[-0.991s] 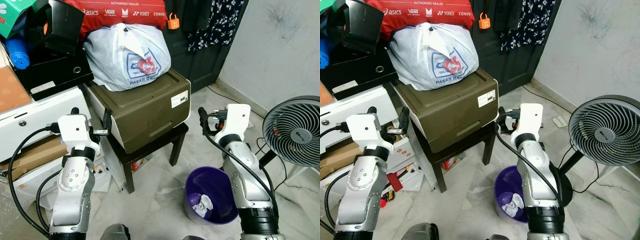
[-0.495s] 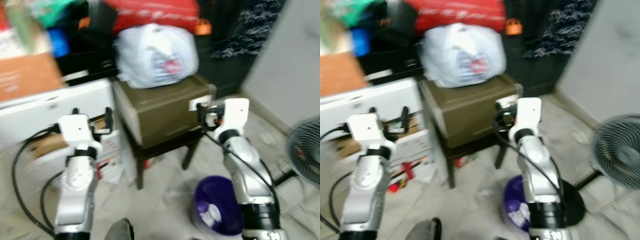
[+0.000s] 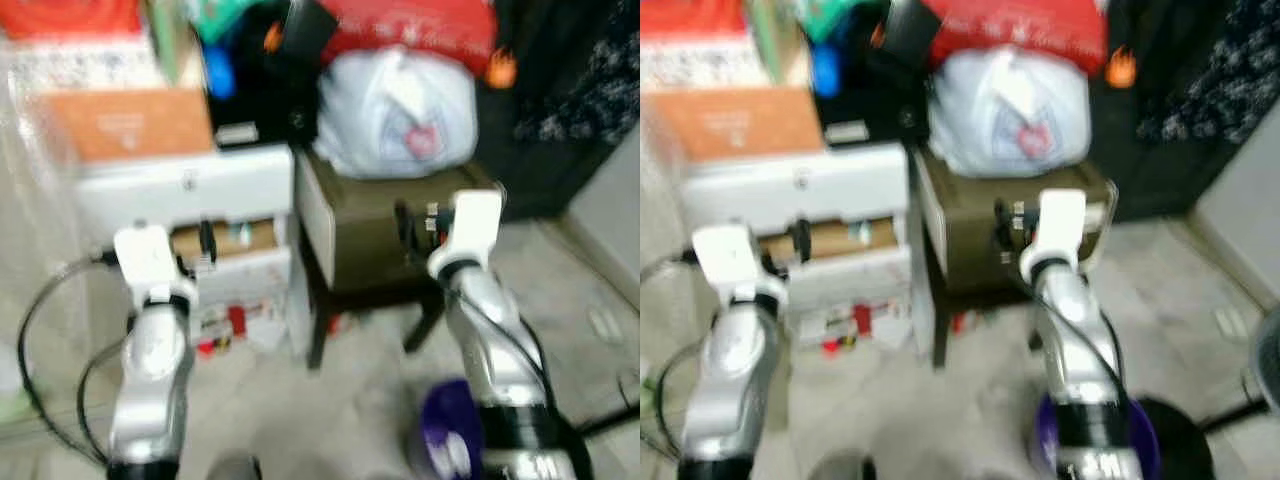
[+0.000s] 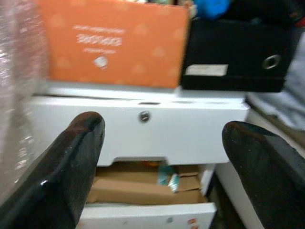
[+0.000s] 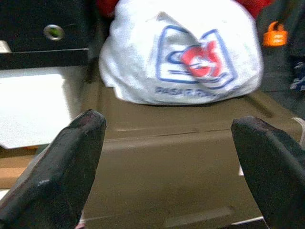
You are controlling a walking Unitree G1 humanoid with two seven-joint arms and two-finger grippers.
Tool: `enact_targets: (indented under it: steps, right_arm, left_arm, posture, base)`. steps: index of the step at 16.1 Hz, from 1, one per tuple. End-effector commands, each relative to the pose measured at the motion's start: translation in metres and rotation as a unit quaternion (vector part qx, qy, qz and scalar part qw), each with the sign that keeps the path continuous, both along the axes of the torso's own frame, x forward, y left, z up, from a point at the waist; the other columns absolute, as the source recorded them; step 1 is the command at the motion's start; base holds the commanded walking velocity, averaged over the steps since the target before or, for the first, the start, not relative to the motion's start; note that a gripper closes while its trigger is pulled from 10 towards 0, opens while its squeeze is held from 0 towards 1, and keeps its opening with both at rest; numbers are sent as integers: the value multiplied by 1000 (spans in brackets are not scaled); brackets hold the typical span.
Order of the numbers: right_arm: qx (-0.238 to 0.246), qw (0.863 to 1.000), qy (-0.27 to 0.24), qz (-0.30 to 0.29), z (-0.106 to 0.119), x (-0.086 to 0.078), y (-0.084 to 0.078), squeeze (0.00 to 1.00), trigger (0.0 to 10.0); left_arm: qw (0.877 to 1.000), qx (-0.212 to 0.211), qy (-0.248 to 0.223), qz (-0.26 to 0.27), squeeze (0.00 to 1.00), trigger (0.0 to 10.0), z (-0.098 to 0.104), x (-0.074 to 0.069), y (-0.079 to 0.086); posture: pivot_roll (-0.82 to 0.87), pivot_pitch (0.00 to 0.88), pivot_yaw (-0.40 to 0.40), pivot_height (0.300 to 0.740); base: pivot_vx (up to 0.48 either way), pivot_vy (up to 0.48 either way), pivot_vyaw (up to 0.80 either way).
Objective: Clean up the room
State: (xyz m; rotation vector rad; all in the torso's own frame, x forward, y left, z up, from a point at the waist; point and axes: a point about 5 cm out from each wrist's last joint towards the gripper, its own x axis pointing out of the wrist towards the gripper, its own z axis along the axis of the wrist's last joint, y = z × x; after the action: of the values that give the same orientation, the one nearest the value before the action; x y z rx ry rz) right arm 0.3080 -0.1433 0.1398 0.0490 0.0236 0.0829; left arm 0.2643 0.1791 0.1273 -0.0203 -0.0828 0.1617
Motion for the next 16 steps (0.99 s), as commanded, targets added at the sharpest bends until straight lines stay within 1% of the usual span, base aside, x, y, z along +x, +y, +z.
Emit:
enact_targets:
  steps: [1,3,4,7,9,11,12,13,16]
  right_arm:
    - [4,1000,-3,-15,1,0,-7,0,10000]
    - [6,999,2,-34,-2,1,-11,0,10000]
    - [6,999,2,-35,-2,1,-11,0,10000]
    - [10,999,2,-34,-4,2,-8,0,10000]
    - [19,999,13,-35,-7,2,-8,0,10000]
    - [22,999,13,-35,-8,3,-7,0,10000]
    - [6,999,6,-33,-7,3,-7,0,10000]
    - [0,1000,4,-31,-7,4,-6,0,10000]
    - [7,999,4,-32,-7,4,-5,0,10000]
  left_arm:
    - [1000,-2,3,-10,0,10000,-1,2,-2]
    - [1000,1,-1,-12,0,10000,0,2,-1]
    - [1000,0,-3,-15,0,10000,1,2,-1]
    - [1000,10,-10,-24,0,10000,2,2,1]
    - [1000,16,-12,-20,0,10000,3,2,3]
    - [1000,10,-6,-22,0,10000,3,3,0]
    - [999,10,-6,-30,0,10000,3,3,-2]
    - [999,8,-5,-34,0,10000,3,3,-3]
    - [999,4,-5,-35,0,10000,3,3,-3]
  posture:
    - [-69,0,-56,740]
    - [-66,0,-48,740]
    - [-66,0,-46,740]
    - [-59,0,-39,740]
    - [-55,0,-37,740]
    - [-51,0,-36,740]
    - [-51,0,-36,740]
    - [-51,0,-35,740]
    - [-50,0,-35,740]
  base:
    - [0,0,0]
    - [0,0,0]
    - [0,0,0]
    - [0,0,0]
    - [0,0,0]
    - [0,0,-800]
    - [0,0,0]
    - [0,0,0]
    - [0,0,677]
